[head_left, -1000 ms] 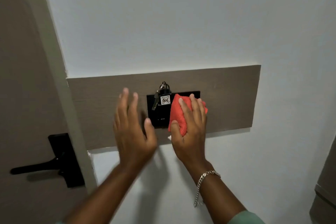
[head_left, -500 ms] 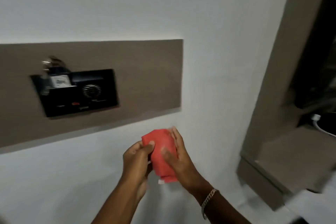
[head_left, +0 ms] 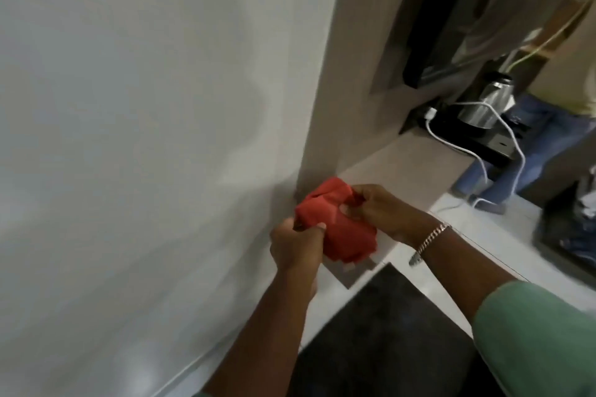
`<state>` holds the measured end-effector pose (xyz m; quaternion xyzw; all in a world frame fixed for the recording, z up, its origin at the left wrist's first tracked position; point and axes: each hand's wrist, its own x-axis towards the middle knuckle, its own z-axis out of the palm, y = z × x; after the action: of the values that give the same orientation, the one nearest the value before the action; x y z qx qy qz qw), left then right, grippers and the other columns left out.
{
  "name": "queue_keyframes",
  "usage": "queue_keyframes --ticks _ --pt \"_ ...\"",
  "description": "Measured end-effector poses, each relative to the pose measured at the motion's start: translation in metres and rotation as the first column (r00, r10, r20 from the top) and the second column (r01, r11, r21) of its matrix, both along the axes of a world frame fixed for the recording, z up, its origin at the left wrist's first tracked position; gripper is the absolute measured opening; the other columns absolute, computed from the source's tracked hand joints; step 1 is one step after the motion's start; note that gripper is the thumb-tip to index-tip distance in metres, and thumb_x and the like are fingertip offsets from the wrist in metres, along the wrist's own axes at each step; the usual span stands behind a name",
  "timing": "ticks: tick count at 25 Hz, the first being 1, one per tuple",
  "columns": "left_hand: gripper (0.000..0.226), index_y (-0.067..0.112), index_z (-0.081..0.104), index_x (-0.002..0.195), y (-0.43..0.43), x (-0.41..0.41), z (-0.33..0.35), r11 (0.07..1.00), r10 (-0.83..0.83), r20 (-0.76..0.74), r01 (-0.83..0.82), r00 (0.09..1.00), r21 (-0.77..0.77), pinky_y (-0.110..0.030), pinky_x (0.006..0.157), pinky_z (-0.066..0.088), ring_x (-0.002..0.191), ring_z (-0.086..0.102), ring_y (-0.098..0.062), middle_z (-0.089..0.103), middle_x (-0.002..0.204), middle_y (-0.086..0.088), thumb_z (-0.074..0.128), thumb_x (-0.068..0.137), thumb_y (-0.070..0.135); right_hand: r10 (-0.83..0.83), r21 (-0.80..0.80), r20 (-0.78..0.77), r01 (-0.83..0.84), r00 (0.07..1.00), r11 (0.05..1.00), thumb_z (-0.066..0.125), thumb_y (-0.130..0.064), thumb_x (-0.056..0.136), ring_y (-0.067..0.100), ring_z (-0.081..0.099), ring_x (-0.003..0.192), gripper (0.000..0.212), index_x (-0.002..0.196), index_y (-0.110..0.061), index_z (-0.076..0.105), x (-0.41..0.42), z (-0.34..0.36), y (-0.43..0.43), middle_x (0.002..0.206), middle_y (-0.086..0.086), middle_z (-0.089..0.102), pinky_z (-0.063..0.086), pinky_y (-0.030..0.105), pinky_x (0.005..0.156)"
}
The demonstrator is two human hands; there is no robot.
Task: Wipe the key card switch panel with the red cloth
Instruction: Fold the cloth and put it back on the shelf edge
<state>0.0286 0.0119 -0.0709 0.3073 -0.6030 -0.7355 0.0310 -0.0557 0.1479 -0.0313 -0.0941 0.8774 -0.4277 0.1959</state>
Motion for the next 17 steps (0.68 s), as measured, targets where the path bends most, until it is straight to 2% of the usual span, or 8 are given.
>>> queue_keyframes --ticks 2,5,7,9,11,12,14,17 --pt "0.02 0.022 0.068 0.08 0.025 -0.026 -0.021 0.999 -0.039 0.013 0.038 0.999 0.027 -0.049 0.084 0.06 0.09 0.071 -0.034 0.075 0.097 -0.016 0.073 0.061 0.019 -0.037 0.074 -0.042 0.04 0.998 0.996 0.059 -0.002 0.093 0.026 0.058 0.098 0.024 0.117 0.002 0.061 -0.026 -0.022 0.022 0.108 0.016 0.064 0.051 0.049 0.095" --pt "0.041 0.016 0.068 0.111 0.051 -0.05 -0.041 0.998 -0.05 0.024 0.049 0.998 0.041 -0.048 0.089 0.059 0.093 0.07 -0.028 0.073 0.105 -0.011 0.073 0.072 0.005 -0.121 0.186 -0.147 0.148 0.982 0.971 0.06 -0.013 0.095 0.028 0.059 0.109 0.034 0.128 -0.007 0.057 -0.053 -0.059 0.043 0.119 0.012 0.063 0.05 0.046 0.101" --pt "0.056 0.014 0.06 0.129 0.056 -0.053 -0.055 0.985 -0.119 -0.001 0.118 0.993 0.129 -0.046 0.096 0.056 0.102 0.069 -0.024 0.072 0.111 -0.007 0.069 0.076 -0.002 -0.2 0.144 -0.194 0.23 0.96 0.963 0.059 -0.016 0.095 0.034 0.062 0.112 0.029 0.124 -0.008 0.062 -0.07 -0.084 0.052 0.119 0.016 0.067 0.05 0.047 0.102" --pt "0.06 0.015 0.054 0.137 0.046 -0.047 -0.06 0.978 -0.164 -0.023 0.165 0.986 0.129 -0.036 0.095 0.056 0.105 0.068 -0.017 0.069 0.124 -0.006 0.069 0.081 0.002 -0.237 0.117 -0.236 0.269 0.942 0.956 0.06 -0.018 0.096 0.036 0.064 0.107 0.025 0.117 -0.008 0.066 -0.082 -0.104 0.05 0.113 0.018 0.071 0.05 0.04 0.094" --pt "0.059 0.015 0.051 0.14 0.027 -0.043 -0.061 0.978 -0.207 -0.049 0.206 0.977 -0.014 -0.024 0.089 0.053 0.108 0.065 -0.013 0.064 0.132 -0.005 0.068 0.085 0.007 -0.21 0.143 -0.287 0.259 0.935 0.955 0.059 -0.021 0.096 0.036 0.065 0.105 0.024 0.116 -0.009 0.067 -0.091 -0.114 0.042 0.11 0.018 0.072 0.045 0.032 0.085" --pt "0.058 0.014 0.05 0.141 0.017 -0.041 -0.058 0.973 -0.216 -0.056 0.21 0.975 -0.093 -0.023 0.09 0.051 0.114 0.063 -0.015 0.062 0.136 -0.006 0.066 0.086 0.008 -0.183 0.172 -0.318 0.246 0.93 0.954 0.059 -0.023 0.097 0.036 0.064 0.109 0.027 0.119 -0.01 0.067 -0.093 -0.117 0.037 0.114 0.017 0.072 0.043 0.03 0.086" --pt "0.055 0.013 0.048 0.143 -0.002 -0.035 -0.047 0.944 -0.225 -0.073 0.199 0.972 -0.264 -0.028 0.101 0.048 0.123 0.059 -0.018 0.059 0.14 -0.007 0.063 0.09 0.011 -0.149 0.282 -0.335 0.25 0.93 0.926 0.055 -0.033 0.098 0.037 0.057 0.124 0.039 0.133 -0.016 0.059 -0.095 -0.11 0.031 0.132 0.017 0.065 0.044 0.036 0.099" --pt "0.052 0.014 0.043 0.146 -0.034 -0.019 -0.018 0.781 -0.301 -0.06 0.21 0.952 -0.589 -0.029 0.113 0.036 0.136 0.048 -0.019 0.05 0.15 -0.005 0.054 0.096 0.023 -0.131 0.399 -0.449 0.33 0.884 0.856 0.047 -0.041 0.099 0.037 0.047 0.133 0.051 0.142 -0.014 0.047 -0.073 -0.076 0.013 0.145 0.017 0.052 0.04 0.047 0.108"
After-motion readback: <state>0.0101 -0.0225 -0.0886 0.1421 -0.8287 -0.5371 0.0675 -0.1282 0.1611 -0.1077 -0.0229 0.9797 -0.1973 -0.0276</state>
